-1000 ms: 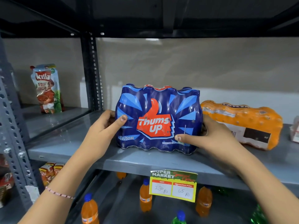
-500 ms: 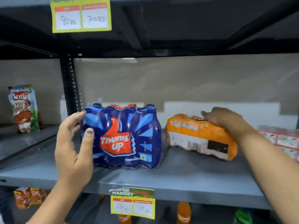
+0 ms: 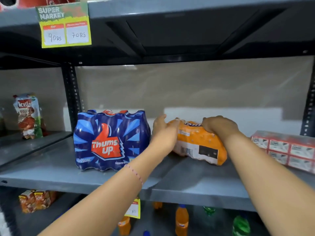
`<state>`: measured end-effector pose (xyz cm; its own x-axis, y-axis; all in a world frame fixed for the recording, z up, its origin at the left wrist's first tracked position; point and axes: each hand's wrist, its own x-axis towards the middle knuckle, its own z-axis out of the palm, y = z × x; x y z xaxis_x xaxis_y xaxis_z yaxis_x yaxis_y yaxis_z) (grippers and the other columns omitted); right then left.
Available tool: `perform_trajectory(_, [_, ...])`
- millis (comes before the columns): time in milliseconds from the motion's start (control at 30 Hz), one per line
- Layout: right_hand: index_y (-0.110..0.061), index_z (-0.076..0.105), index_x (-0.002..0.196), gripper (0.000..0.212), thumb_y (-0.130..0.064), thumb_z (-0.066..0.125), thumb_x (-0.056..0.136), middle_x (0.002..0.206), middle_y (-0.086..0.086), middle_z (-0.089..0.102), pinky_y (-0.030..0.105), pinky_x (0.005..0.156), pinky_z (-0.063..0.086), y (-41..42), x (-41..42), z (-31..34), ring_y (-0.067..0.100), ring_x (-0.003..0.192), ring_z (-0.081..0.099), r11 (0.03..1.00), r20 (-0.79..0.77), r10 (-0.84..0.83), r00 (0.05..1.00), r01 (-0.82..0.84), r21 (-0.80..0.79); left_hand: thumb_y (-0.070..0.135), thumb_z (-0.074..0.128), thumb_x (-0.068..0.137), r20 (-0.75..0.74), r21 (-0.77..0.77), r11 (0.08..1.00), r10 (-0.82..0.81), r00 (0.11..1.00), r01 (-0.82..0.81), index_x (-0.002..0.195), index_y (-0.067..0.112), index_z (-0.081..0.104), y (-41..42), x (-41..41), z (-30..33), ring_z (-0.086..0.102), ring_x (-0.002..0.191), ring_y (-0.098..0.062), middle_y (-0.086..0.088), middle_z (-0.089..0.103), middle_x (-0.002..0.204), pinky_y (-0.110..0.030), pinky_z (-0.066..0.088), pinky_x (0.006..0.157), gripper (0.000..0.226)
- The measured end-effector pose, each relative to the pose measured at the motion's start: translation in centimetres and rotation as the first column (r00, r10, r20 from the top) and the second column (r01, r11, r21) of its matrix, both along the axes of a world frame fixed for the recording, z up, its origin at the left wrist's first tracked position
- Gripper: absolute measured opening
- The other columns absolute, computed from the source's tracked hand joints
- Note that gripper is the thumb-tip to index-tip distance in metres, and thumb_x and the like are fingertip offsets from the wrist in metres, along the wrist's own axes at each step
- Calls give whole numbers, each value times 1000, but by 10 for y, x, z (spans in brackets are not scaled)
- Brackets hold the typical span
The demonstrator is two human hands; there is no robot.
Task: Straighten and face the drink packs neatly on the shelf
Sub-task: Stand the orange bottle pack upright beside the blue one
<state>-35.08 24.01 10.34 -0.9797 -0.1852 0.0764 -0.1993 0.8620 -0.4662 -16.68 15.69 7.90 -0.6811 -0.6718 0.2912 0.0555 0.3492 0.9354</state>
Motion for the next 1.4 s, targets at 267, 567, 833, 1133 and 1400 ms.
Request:
perform_trajectory(267, [-10,37,145,56,-44,26,102,135,26,55,46,79,44,16,16,-17,46,117,56,978,-297,139,945,-178,-110,53,29,103,201,145,978,118,972,-148,151,14,35,0,-9,-10,58,121,-36,-13,57,136,-38,47,93,62])
perform_trajectory(567, [-10,34,151,55,-37,43,104,131,31,46,51,87,49,65,52,-70,48,108,55,795,-733,34,679,-463,-392,-2,54,94,101,-80,996,-41,994,50,84,35,44,28,30,-30,55,76,2,15,57,85,-12,40,56,40])
perform_trajectory(833, [-23,-13,162,75,-42,34,106,165,24,19,50,118,25,66,28,-71,40,150,25,771,-453,266,851,-470,-429,9,64,92,187,-180,975,-93,978,127,100,37,40,17,34,-40,51,79,2,16,54,92,-7,45,54,38])
perform_trajectory(1133, [-40,61,124,77,-91,50,68,114,-29,70,16,90,47,63,48,-78,-9,105,65,437,-226,633,740,-583,-685,15,65,89,-21,-29,996,-85,996,85,145,34,30,30,32,-50,33,128,-9,9,30,145,-26,30,101,69])
perform_trajectory(1400, [-32,59,126,56,-62,62,79,113,-15,75,24,89,54,68,48,-74,10,110,70,345,-340,533,774,-566,-749,23,35,105,-192,311,922,-177,965,231,96,23,62,28,14,-49,65,86,-17,-7,70,93,-24,51,73,28])
